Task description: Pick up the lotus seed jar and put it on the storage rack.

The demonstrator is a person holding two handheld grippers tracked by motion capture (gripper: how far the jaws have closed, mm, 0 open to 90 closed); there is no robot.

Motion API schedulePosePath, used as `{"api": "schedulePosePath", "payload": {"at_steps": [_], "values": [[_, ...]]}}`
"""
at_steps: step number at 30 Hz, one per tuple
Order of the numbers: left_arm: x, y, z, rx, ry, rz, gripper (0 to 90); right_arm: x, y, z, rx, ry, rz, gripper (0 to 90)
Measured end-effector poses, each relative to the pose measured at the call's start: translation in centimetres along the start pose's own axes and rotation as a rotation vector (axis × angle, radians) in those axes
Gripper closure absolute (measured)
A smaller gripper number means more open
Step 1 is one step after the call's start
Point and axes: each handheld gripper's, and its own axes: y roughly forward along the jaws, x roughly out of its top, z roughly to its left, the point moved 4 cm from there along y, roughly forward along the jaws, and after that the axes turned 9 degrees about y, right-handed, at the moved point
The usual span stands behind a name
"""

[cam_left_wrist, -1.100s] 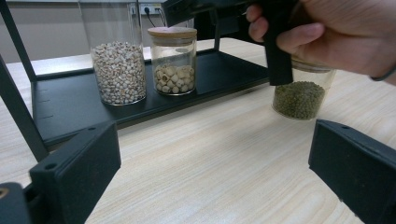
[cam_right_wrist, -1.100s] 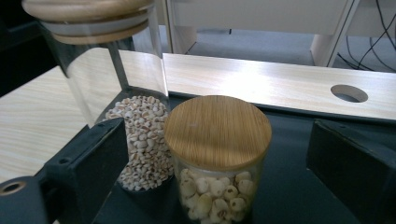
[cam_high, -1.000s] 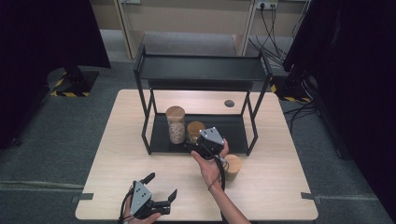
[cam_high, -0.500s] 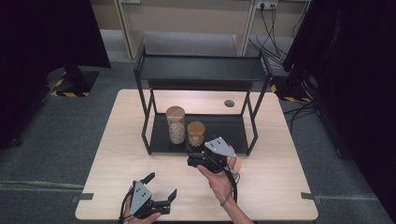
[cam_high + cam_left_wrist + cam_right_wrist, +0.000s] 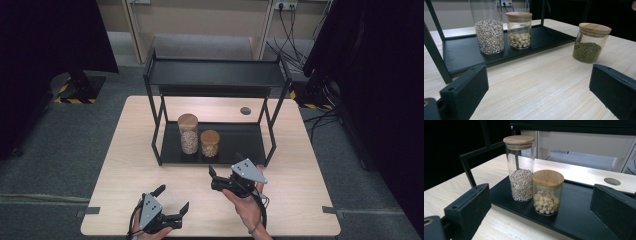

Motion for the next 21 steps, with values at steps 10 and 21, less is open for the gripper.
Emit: {"api": "schedulePosePath", "payload": {"at_steps": [10,21], "values": [[0.0,0.0,0.0,0.001,0.001,0.000,1.6,-0.7,-2.3,-0.6,0.036,0.017,-0.025,3.5],[0.0,0.0,-0.1,0.000,0.001,0.000,1.6,-2.1,-5.1,-1.8,0.014,0.016,-0.034,3.5]]}}
